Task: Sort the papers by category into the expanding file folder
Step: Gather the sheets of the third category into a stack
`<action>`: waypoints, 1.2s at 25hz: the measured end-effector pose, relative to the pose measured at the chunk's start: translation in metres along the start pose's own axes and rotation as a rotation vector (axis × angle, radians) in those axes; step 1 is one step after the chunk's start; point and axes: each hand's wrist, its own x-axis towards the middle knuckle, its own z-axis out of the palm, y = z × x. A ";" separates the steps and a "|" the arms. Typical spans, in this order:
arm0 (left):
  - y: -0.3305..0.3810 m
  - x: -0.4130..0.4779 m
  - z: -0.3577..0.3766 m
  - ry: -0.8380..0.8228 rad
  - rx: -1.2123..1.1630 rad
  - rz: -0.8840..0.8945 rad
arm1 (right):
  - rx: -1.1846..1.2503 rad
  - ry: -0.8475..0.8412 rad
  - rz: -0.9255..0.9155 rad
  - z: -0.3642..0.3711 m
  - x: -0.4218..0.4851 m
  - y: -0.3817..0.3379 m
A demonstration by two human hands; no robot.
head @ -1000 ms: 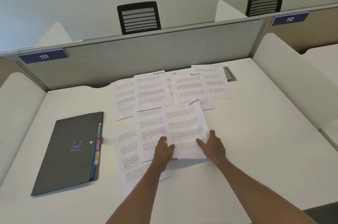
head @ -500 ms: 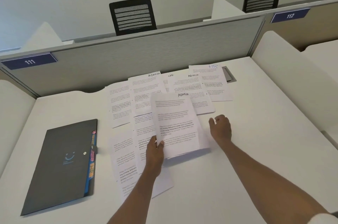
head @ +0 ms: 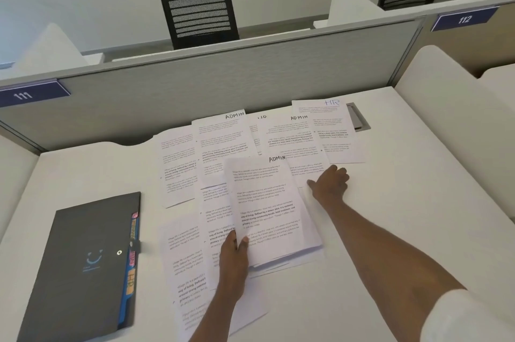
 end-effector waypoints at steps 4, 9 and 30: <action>0.003 -0.003 0.001 0.024 0.006 0.000 | 0.129 -0.061 0.079 0.000 0.006 -0.009; 0.004 -0.005 0.000 0.032 0.009 -0.008 | 0.515 0.014 0.060 -0.007 0.001 -0.009; 0.033 -0.023 -0.011 0.029 -0.191 -0.215 | 1.446 -0.298 0.294 -0.031 -0.131 0.052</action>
